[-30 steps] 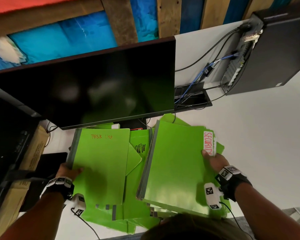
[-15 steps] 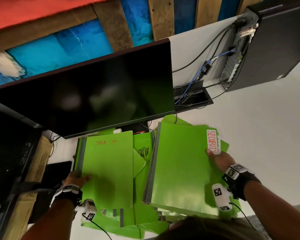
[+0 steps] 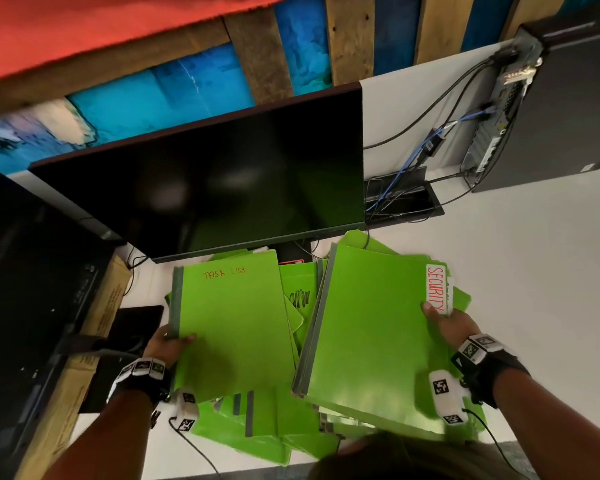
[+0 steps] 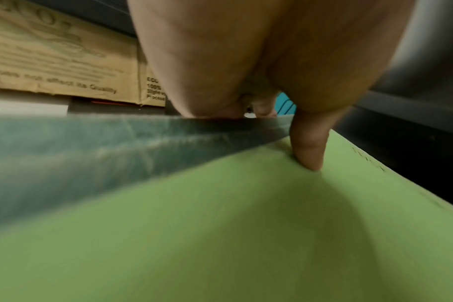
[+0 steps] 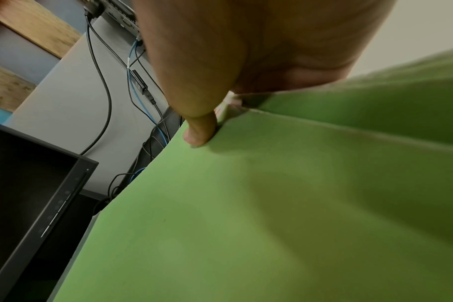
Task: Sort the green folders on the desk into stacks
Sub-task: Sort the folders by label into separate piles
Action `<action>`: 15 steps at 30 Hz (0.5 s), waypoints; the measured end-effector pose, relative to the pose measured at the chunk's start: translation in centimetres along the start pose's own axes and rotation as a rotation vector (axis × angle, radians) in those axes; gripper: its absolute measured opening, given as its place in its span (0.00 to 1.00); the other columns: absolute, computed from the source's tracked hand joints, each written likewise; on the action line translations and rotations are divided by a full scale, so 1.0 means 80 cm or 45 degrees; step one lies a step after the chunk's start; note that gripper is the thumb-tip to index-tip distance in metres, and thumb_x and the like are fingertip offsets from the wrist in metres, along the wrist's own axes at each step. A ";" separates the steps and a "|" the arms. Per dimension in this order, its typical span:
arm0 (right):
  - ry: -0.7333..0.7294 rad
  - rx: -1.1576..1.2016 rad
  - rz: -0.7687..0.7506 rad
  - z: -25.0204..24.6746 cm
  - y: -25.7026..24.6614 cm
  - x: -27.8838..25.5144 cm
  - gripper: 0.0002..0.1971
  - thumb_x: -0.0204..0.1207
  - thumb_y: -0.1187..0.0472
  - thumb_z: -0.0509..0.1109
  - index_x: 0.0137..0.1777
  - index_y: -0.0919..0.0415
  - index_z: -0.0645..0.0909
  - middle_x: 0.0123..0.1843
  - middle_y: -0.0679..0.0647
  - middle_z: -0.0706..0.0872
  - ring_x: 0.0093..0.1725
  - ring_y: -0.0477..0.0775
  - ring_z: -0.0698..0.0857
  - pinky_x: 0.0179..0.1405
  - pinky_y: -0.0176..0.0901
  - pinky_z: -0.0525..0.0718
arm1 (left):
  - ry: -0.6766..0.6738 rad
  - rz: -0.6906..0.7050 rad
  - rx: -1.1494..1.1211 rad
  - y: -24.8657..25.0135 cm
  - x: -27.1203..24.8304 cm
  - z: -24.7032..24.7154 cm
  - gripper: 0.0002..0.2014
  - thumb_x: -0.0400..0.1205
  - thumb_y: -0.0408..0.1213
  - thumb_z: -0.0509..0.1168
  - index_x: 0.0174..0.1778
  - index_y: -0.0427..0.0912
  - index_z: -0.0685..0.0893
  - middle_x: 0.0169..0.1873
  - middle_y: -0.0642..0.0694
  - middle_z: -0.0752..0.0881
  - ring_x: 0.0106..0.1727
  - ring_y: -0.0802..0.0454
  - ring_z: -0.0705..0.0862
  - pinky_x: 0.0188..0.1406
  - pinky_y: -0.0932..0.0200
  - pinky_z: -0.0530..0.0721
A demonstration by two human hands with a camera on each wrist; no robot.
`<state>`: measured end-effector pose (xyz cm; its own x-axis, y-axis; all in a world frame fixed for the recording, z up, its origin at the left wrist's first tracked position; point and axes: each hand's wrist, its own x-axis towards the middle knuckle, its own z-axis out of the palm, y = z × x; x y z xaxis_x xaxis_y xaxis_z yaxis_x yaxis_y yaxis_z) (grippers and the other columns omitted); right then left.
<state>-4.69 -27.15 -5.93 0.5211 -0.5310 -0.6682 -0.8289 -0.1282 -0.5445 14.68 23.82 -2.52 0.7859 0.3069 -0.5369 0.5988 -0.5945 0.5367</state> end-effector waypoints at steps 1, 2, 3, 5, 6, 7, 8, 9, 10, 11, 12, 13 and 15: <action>-0.005 -0.002 -0.005 -0.001 0.000 -0.001 0.31 0.78 0.41 0.63 0.70 0.67 0.77 0.64 0.70 0.83 0.51 0.63 0.82 0.49 0.47 0.79 | -0.010 -0.004 -0.027 -0.006 0.000 -0.004 0.26 0.70 0.33 0.77 0.64 0.36 0.81 0.58 0.32 0.86 0.55 0.36 0.85 0.62 0.45 0.81; -0.010 -0.005 -0.009 -0.002 -0.001 -0.003 0.31 0.78 0.42 0.63 0.70 0.68 0.77 0.64 0.70 0.83 0.49 0.62 0.80 0.48 0.46 0.78 | -0.008 -0.004 -0.061 -0.023 0.012 -0.009 0.26 0.65 0.35 0.79 0.60 0.37 0.83 0.54 0.32 0.88 0.52 0.36 0.87 0.60 0.43 0.83; -0.017 -0.007 -0.013 -0.003 -0.001 -0.004 0.30 0.79 0.42 0.63 0.69 0.68 0.77 0.64 0.70 0.83 0.49 0.62 0.80 0.48 0.46 0.78 | -0.001 0.002 -0.100 -0.052 0.039 -0.013 0.28 0.61 0.38 0.80 0.57 0.39 0.84 0.52 0.33 0.89 0.49 0.36 0.88 0.58 0.39 0.85; -0.033 -0.012 -0.025 -0.004 -0.001 -0.005 0.30 0.79 0.42 0.63 0.70 0.68 0.76 0.65 0.70 0.83 0.56 0.66 0.83 0.51 0.48 0.78 | 0.030 0.032 -0.197 -0.076 0.045 -0.015 0.28 0.58 0.41 0.79 0.55 0.43 0.84 0.49 0.34 0.90 0.48 0.34 0.88 0.56 0.33 0.85; -0.041 -0.015 -0.029 -0.005 0.000 -0.005 0.31 0.79 0.42 0.63 0.70 0.68 0.76 0.66 0.70 0.82 0.61 0.68 0.83 0.53 0.49 0.78 | 0.047 0.050 -0.267 -0.072 0.027 -0.015 0.25 0.62 0.39 0.79 0.55 0.43 0.84 0.48 0.33 0.89 0.48 0.34 0.88 0.56 0.33 0.85; -0.047 -0.015 -0.031 -0.006 0.000 -0.005 0.31 0.79 0.42 0.62 0.71 0.68 0.76 0.67 0.70 0.82 0.63 0.69 0.82 0.54 0.49 0.78 | 0.076 0.068 -0.323 -0.056 -0.009 -0.016 0.20 0.68 0.35 0.76 0.55 0.40 0.83 0.48 0.32 0.88 0.47 0.34 0.87 0.56 0.36 0.84; -0.052 -0.010 -0.030 -0.006 0.001 -0.005 0.31 0.79 0.42 0.62 0.71 0.68 0.76 0.67 0.70 0.82 0.64 0.69 0.82 0.54 0.49 0.78 | 0.119 0.077 -0.393 -0.037 -0.049 -0.016 0.14 0.73 0.31 0.73 0.55 0.38 0.83 0.46 0.32 0.87 0.45 0.36 0.86 0.55 0.39 0.84; -0.054 -0.001 -0.027 -0.006 0.003 -0.004 0.31 0.79 0.42 0.62 0.71 0.67 0.76 0.67 0.70 0.82 0.64 0.69 0.82 0.54 0.48 0.78 | 0.148 0.079 -0.473 -0.034 -0.065 -0.017 0.11 0.76 0.28 0.69 0.53 0.38 0.83 0.42 0.33 0.86 0.42 0.38 0.84 0.52 0.43 0.84; -0.055 0.010 -0.025 -0.006 0.003 -0.004 0.31 0.79 0.42 0.63 0.70 0.67 0.76 0.67 0.70 0.82 0.63 0.69 0.82 0.53 0.48 0.77 | 0.153 0.073 -0.534 -0.037 -0.077 -0.020 0.08 0.78 0.27 0.67 0.51 0.38 0.83 0.38 0.35 0.85 0.39 0.41 0.82 0.48 0.46 0.83; -0.055 0.016 -0.028 -0.007 0.004 -0.004 0.31 0.79 0.42 0.63 0.70 0.67 0.76 0.67 0.70 0.82 0.63 0.69 0.82 0.52 0.47 0.77 | 0.134 0.081 -0.571 -0.040 -0.087 -0.023 0.06 0.78 0.26 0.66 0.48 0.39 0.83 0.34 0.38 0.85 0.36 0.42 0.81 0.45 0.49 0.82; -0.056 0.019 -0.033 -0.007 0.004 -0.003 0.31 0.79 0.42 0.63 0.70 0.67 0.76 0.67 0.70 0.82 0.64 0.69 0.82 0.52 0.47 0.77 | 0.114 0.087 -0.584 -0.045 -0.096 -0.029 0.06 0.79 0.25 0.65 0.44 0.41 0.83 0.30 0.41 0.85 0.34 0.43 0.80 0.41 0.50 0.81; -0.058 0.022 -0.039 -0.006 0.005 -0.003 0.31 0.79 0.42 0.63 0.71 0.67 0.76 0.67 0.70 0.81 0.64 0.69 0.82 0.54 0.48 0.77 | 0.086 0.103 -0.582 -0.053 -0.100 -0.036 0.07 0.80 0.25 0.64 0.42 0.42 0.83 0.26 0.44 0.85 0.33 0.44 0.79 0.38 0.52 0.80; -0.062 0.025 -0.049 -0.007 0.005 -0.003 0.31 0.80 0.42 0.62 0.71 0.67 0.76 0.68 0.71 0.81 0.65 0.69 0.82 0.56 0.49 0.78 | 0.010 0.124 -0.564 -0.060 -0.109 -0.046 0.09 0.81 0.25 0.62 0.42 0.43 0.82 0.28 0.45 0.84 0.32 0.45 0.79 0.33 0.55 0.81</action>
<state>-5.25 -27.53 -5.70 0.5622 -0.4844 -0.6703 -0.8041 -0.1309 -0.5799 5.53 26.73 2.02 0.8421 0.2715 -0.4660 0.5288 -0.2458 0.8124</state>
